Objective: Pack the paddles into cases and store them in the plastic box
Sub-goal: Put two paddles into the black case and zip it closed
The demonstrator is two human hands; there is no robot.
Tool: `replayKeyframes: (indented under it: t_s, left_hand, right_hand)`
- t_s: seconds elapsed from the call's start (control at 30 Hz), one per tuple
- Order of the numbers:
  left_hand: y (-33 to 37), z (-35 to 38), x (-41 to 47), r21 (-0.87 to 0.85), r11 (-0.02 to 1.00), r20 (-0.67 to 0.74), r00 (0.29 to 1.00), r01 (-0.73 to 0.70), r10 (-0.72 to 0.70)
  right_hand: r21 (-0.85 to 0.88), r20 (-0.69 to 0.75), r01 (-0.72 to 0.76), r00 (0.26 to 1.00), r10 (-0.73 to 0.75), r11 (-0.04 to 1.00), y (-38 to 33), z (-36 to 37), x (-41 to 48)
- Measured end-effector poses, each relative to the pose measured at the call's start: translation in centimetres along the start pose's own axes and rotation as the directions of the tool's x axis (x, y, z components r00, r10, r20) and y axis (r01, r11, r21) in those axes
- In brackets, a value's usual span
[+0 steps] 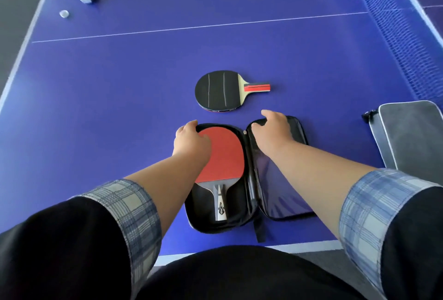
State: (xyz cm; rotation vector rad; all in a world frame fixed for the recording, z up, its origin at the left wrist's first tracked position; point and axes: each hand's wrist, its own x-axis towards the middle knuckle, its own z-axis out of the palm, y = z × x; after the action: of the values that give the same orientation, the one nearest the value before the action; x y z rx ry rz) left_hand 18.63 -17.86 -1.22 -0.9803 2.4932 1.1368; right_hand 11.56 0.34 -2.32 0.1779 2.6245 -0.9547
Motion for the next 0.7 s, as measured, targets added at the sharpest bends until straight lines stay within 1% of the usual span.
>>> replayKeyframes:
  t_s: [0.1,0.17,0.23,0.3,0.33,0.4,0.47,0.53,0.6,0.7]
  left_hand:
    - [1.1,0.0,3.7,-0.039,0.999,0.005,1.0,-0.029,0.029]
    - [1.8,0.1,6.4,-0.054,0.998,0.002,0.999,-0.034,0.035]
    - [2.4,0.3,8.9,-0.052,0.998,0.004,1.0,-0.027,0.027]
    - [2.9,0.5,11.2,-0.021,1.0,0.02,1.0,0.011,-0.011]
    - [3.2,0.6,12.2,-0.002,0.999,0.034,0.998,0.05,-0.05]
    - [3.5,0.8,14.0,0.024,0.989,0.047,0.988,0.145,-0.146]
    - [3.7,1.2,15.0,0.046,0.978,0.04,0.977,0.206,-0.208]
    - [3.8,1.9,15.4,0.068,0.975,0.035,0.976,0.213,-0.216]
    - [3.8,2.5,15.4,0.051,0.974,0.025,0.974,0.223,-0.224]
    - [3.7,2.7,15.3,-0.07,0.964,0.019,0.967,0.256,-0.255]
  right_hand:
    - [0.008,-0.03,-0.003,1.0,0.003,1.0,-1.3,-0.3,4.0]
    - [-0.006,-0.08,0.001,0.997,-0.001,1.0,-2.1,-0.1,6.4]
    - [0.019,-0.135,-0.023,0.991,0.025,1.0,-2.8,0.3,8.8]
    - [0.007,-0.138,-0.07,0.988,0.07,0.998,-3.1,0.7,11.1]
    - [-0.051,-0.111,-0.098,0.99,0.092,0.994,-3.0,0.9,12.1]
    - [-0.22,-0.027,-0.127,0.992,0.124,0.967,-2.5,1.1,13.5]
    - [-0.372,0.035,-0.071,0.995,0.091,0.926,-1.8,1.4,14.2]
    - [-0.437,0.031,-0.021,0.999,0.039,0.899,-1.3,1.8,14.9]
    - [-0.39,-0.01,-0.025,1.0,0.022,0.92,-1.2,2.2,15.2]
    - [-0.141,-0.085,-0.131,0.989,0.12,0.981,-1.6,2.4,14.7]
